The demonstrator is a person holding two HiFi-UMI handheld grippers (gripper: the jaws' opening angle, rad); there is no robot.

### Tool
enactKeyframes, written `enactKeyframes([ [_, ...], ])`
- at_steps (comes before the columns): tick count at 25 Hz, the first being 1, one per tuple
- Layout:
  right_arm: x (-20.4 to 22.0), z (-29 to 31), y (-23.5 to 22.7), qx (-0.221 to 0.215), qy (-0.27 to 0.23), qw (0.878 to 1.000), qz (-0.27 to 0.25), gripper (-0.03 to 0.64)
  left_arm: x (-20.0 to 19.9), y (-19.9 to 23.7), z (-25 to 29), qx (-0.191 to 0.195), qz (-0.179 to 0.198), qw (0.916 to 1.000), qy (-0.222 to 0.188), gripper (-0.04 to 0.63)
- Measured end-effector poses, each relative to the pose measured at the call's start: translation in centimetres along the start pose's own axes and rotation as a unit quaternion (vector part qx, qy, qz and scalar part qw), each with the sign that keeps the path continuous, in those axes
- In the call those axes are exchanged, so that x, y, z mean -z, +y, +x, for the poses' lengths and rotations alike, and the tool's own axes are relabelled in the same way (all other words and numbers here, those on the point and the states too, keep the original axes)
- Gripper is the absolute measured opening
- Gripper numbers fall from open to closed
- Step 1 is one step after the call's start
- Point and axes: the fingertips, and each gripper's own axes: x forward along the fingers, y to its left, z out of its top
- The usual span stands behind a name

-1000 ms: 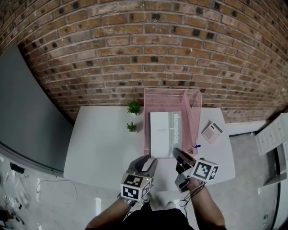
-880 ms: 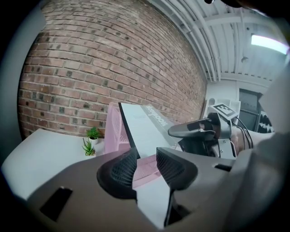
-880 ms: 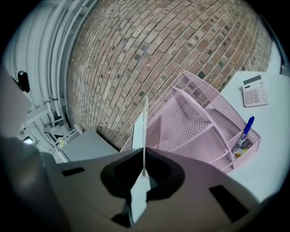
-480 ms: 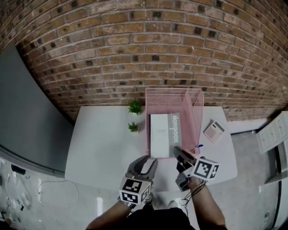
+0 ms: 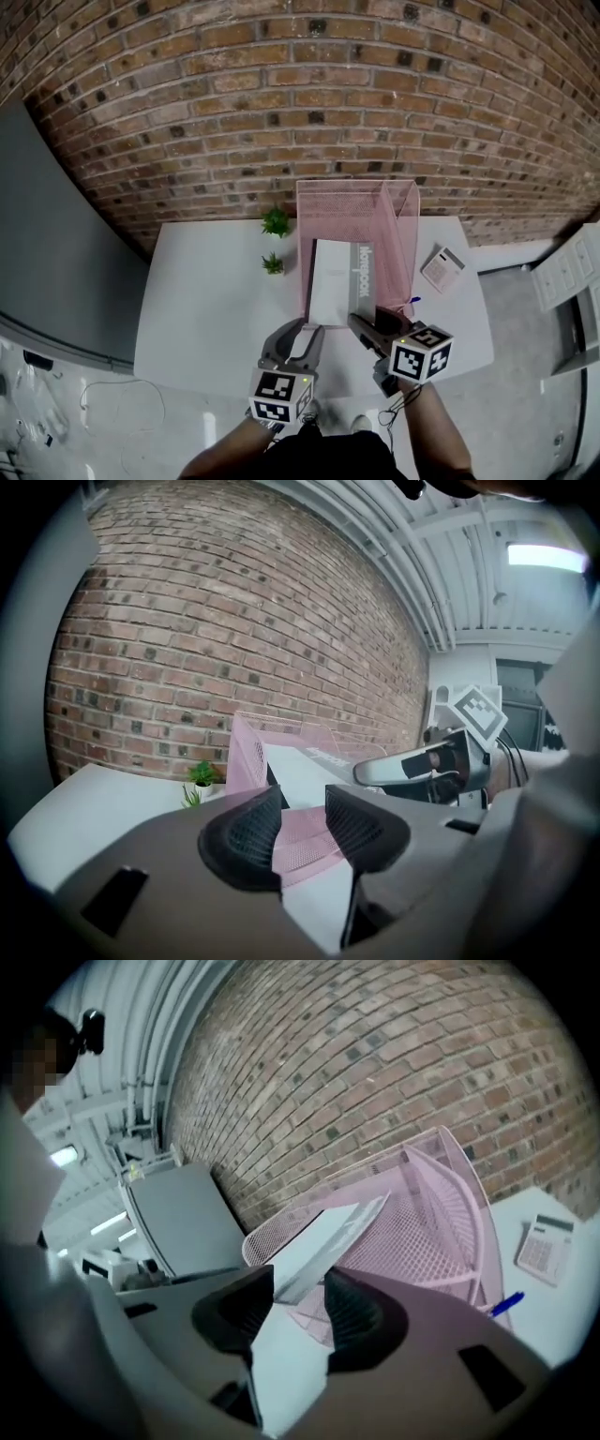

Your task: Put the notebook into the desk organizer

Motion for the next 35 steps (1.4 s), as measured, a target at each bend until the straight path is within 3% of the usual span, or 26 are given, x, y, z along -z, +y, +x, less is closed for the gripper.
enactKeyframes([
  [5,0.9,-0.2,0.1,0.039,0.025,0.991,-0.122,0.189,-0.1,-0.1,0.4,0.002,-0.002,1.0,0.001,0.135],
  [9,1.0,-0.6,0.4,0.026,0.019,0.992,-0.121,0.198,0.1,-0.1,0.5,0.0,-0.001,1.0,0.003,0.135],
  [11,1.5,-0.7,0.6,0.009,0.028,0.994,-0.11,0.277,0.1,-0.1,0.5,-0.001,-0.001,1.0,0.003,0.135],
  [13,1.9,-0.8,0.4,0.012,0.035,0.993,-0.116,0.301,0.0,-0.1,0.6,-0.002,-0.003,1.0,0.003,0.135],
  [15,1.9,-1.1,0.0,0.036,0.038,0.988,-0.145,0.297,-0.1,-0.1,0.7,-0.002,-0.005,1.0,0.004,0.135],
  [20,1.1,-1.5,-0.4,0.11,0.028,0.964,-0.241,0.272,-0.3,-0.2,0.9,0.0,-0.006,1.0,0.003,0.135],
  [24,0.1,-1.8,-0.6,0.139,0.0,0.961,-0.238,0.267,-0.3,-0.1,1.0,0.002,-0.005,1.0,0.003,0.135],
  [35,-1.7,-0.3,-2.8,0.174,-0.016,0.962,-0.209,0.267,-0.2,-0.4,1.0,0.017,0.001,0.9998,0.008,0.135],
])
